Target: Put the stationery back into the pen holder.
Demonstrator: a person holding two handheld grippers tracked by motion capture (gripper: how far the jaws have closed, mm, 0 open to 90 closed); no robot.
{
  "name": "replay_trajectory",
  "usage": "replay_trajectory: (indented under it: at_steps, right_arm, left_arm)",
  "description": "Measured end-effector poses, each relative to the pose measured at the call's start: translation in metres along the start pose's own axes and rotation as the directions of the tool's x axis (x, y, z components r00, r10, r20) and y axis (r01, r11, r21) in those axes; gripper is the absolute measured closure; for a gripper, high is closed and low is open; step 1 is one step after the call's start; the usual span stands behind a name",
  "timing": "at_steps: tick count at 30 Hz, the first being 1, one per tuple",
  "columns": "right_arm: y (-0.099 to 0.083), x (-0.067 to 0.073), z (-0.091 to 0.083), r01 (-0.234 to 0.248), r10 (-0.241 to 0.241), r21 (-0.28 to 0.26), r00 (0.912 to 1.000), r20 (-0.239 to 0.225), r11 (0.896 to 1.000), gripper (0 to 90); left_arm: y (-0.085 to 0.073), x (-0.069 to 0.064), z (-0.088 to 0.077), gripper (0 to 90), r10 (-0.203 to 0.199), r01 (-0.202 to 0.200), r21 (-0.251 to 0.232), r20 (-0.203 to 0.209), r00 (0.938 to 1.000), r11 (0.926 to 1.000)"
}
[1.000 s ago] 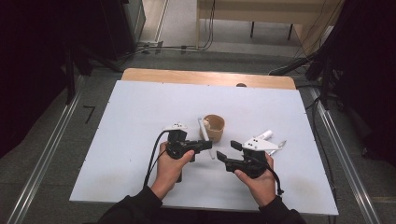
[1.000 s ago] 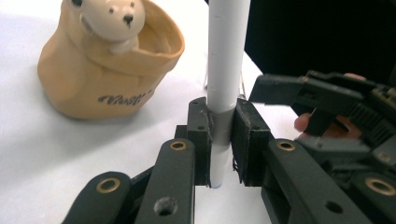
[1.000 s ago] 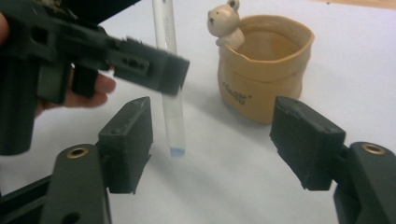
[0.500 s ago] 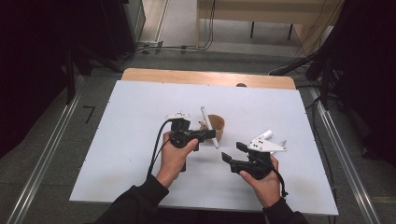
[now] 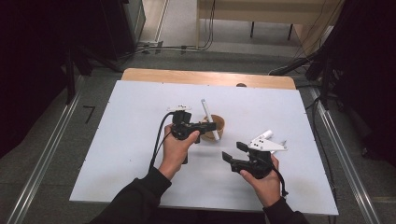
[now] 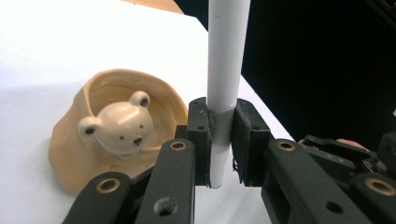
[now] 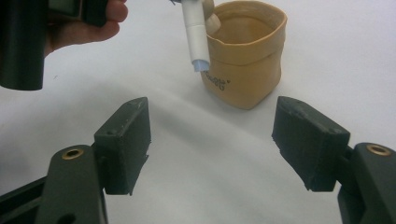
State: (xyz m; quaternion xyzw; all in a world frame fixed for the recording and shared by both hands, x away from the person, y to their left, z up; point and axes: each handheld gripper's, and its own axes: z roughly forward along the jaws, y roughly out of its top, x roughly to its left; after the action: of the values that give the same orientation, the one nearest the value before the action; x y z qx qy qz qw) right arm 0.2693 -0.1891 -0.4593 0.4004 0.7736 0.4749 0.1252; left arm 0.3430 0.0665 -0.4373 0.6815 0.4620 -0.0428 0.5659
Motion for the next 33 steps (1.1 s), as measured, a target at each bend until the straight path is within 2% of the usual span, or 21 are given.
replay_trajectory:
  at_steps: [10,24,33]
  right_arm:
    - [0.0,0.0,0.001,-0.001,0.001,0.003,1.0,-0.003,1.0,26.2]
    - [0.0,0.0,0.001,-0.007,0.007,0.003,0.9999,-0.008,1.0,26.5]
    - [-0.001,0.0,0.001,-0.007,0.007,0.005,0.9999,-0.009,1.0,26.5]
  left_arm:
    - [0.009,0.003,0.005,79.2,0.001,-0.001,-0.011,-0.016,0.9999,0.9999]
    - [0.019,0.011,0.009,79.2,-0.019,0.019,-0.019,-0.028,0.9994,0.9996]
    - [0.027,0.013,0.013,79.2,-0.012,0.011,-0.029,-0.045,0.9989,0.9995]
